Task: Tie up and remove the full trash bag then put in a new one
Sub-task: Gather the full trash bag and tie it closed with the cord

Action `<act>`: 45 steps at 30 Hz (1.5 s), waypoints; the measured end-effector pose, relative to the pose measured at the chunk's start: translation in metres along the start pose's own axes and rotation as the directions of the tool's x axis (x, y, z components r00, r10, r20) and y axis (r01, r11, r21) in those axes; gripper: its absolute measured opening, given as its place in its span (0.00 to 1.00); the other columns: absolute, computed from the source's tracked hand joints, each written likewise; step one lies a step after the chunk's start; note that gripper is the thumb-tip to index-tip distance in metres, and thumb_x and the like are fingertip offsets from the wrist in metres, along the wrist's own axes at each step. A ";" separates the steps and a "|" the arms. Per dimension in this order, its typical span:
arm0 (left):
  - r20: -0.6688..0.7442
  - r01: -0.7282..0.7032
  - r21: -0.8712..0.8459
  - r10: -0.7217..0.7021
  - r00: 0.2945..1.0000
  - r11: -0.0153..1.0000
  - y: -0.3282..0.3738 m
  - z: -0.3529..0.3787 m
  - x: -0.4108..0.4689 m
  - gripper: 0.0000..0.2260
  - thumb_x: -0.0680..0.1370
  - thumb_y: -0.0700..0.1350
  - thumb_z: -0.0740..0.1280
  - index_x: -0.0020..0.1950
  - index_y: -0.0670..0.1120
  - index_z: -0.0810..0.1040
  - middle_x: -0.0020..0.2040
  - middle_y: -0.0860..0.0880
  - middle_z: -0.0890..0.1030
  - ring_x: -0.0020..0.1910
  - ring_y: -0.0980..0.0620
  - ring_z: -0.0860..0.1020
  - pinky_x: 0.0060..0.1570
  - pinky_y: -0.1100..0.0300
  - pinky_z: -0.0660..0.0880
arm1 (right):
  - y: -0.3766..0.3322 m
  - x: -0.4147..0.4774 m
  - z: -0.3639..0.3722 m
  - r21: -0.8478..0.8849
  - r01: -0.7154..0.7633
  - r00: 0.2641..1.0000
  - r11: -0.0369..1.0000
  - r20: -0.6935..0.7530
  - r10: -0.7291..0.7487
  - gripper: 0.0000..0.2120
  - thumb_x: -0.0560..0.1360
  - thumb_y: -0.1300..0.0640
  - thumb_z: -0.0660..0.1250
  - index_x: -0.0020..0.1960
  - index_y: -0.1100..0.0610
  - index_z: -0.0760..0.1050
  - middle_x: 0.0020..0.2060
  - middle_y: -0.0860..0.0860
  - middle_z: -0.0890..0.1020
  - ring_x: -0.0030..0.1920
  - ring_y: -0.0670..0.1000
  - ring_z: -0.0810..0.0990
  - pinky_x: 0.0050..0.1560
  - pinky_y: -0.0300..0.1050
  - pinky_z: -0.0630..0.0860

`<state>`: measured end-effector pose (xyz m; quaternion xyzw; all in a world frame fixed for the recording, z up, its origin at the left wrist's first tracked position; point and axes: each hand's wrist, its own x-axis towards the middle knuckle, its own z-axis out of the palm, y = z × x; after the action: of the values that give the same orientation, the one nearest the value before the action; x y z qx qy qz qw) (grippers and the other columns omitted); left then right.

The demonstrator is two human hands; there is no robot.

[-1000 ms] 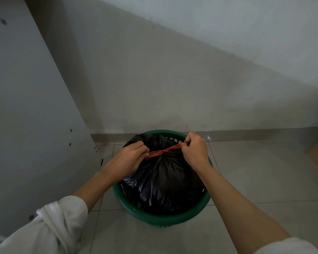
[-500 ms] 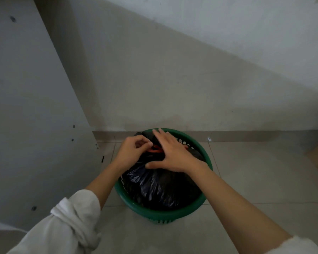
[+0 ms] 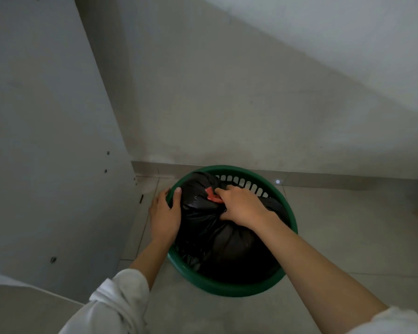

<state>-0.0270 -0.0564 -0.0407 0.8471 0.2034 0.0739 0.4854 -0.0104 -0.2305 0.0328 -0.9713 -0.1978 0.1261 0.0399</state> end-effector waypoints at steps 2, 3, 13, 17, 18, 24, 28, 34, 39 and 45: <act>-0.018 0.065 0.028 -0.064 0.998 0.997 0.000 0.002 0.006 0.26 0.78 0.61 0.55 0.66 0.44 0.72 0.64 0.42 0.74 0.64 0.42 0.71 0.64 0.47 0.68 | 0.007 0.001 -0.004 0.090 0.022 0.999 0.996 0.032 -0.025 0.28 0.70 0.52 0.70 0.68 0.53 0.68 0.57 0.56 0.77 0.56 0.59 0.77 0.54 0.50 0.75; -0.012 0.102 -0.019 -0.102 0.995 0.995 0.001 0.002 0.008 0.26 0.78 0.62 0.55 0.61 0.42 0.75 0.60 0.41 0.77 0.60 0.42 0.74 0.60 0.48 0.71 | 0.011 0.001 -0.005 0.135 0.021 0.998 0.991 0.063 -0.030 0.28 0.69 0.50 0.72 0.67 0.52 0.69 0.57 0.55 0.78 0.56 0.58 0.77 0.54 0.49 0.75; 0.154 0.336 -0.388 -0.299 0.942 0.858 0.002 0.006 0.001 0.19 0.71 0.61 0.66 0.40 0.45 0.82 0.40 0.42 0.84 0.42 0.42 0.82 0.49 0.42 0.78 | -0.016 0.005 0.007 0.091 0.013 0.997 0.996 0.070 -0.019 0.48 0.61 0.22 0.60 0.72 0.32 0.37 0.70 0.57 0.65 0.64 0.62 0.72 0.58 0.55 0.71; 0.172 0.390 -0.443 -0.351 0.921 0.807 -0.006 0.001 0.000 0.16 0.75 0.54 0.67 0.44 0.40 0.81 0.42 0.40 0.84 0.43 0.41 0.82 0.49 0.43 0.79 | -0.021 0.009 0.016 0.016 -0.085 0.995 0.996 -0.056 0.086 0.39 0.68 0.27 0.58 0.72 0.46 0.62 0.69 0.52 0.66 0.65 0.58 0.70 0.56 0.54 0.72; 0.172 0.389 -0.446 -0.349 0.921 0.806 -0.007 0.001 0.001 0.15 0.75 0.52 0.67 0.44 0.39 0.81 0.42 0.40 0.83 0.43 0.41 0.82 0.49 0.43 0.79 | -0.022 0.008 0.017 0.007 -0.071 0.994 0.997 -0.087 0.071 0.36 0.70 0.29 0.58 0.71 0.46 0.64 0.68 0.51 0.68 0.64 0.57 0.71 0.55 0.53 0.73; 0.110 0.366 -0.395 -0.352 0.930 0.843 -0.003 0.002 0.000 0.17 0.76 0.53 0.66 0.45 0.38 0.78 0.45 0.38 0.82 0.44 0.41 0.80 0.48 0.47 0.77 | -0.006 -0.006 0.004 0.162 0.060 0.986 0.985 -0.163 -0.033 0.23 0.75 0.38 0.61 0.64 0.49 0.74 0.61 0.49 0.77 0.59 0.55 0.76 0.56 0.48 0.73; 0.075 0.355 -0.367 -0.352 0.933 0.860 0.001 0.005 0.000 0.15 0.77 0.54 0.64 0.41 0.43 0.75 0.41 0.43 0.78 0.41 0.45 0.75 0.44 0.54 0.73 | 0.002 -0.016 0.010 0.221 0.079 0.969 0.972 -0.244 -0.023 0.14 0.76 0.45 0.63 0.57 0.49 0.77 0.50 0.48 0.80 0.51 0.54 0.79 0.48 0.45 0.72; 0.032 0.367 -0.335 -0.379 0.925 0.868 0.012 0.008 -0.001 0.16 0.78 0.53 0.64 0.34 0.45 0.69 0.34 0.47 0.72 0.33 0.49 0.71 0.42 0.56 0.70 | 0.003 -0.031 0.010 0.198 0.138 0.911 0.971 -0.409 -0.046 0.14 0.73 0.55 0.65 0.58 0.55 0.77 0.48 0.53 0.82 0.49 0.57 0.79 0.47 0.49 0.74; 0.024 0.314 -0.265 -0.320 0.947 0.912 0.014 0.010 -0.001 0.18 0.78 0.54 0.63 0.34 0.42 0.71 0.35 0.43 0.75 0.37 0.44 0.75 0.44 0.52 0.74 | -0.006 -0.036 0.006 0.115 0.195 0.892 0.974 -0.433 -0.128 0.15 0.72 0.56 0.64 0.57 0.58 0.78 0.48 0.55 0.82 0.49 0.59 0.80 0.47 0.51 0.76; 0.022 0.078 -0.172 -0.075 0.997 0.982 0.023 0.016 -0.010 0.18 0.79 0.51 0.62 0.33 0.44 0.68 0.29 0.48 0.71 0.30 0.50 0.70 0.29 0.58 0.64 | 0.009 0.002 -0.032 0.348 -0.105 0.839 0.932 -0.471 0.271 0.13 0.74 0.57 0.66 0.58 0.53 0.76 0.53 0.56 0.82 0.54 0.60 0.79 0.50 0.48 0.73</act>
<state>-0.0248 -0.0839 -0.0284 0.7940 0.2250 0.0662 0.5608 0.0025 -0.2387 0.0619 -0.9659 -0.0602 -0.1037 0.2293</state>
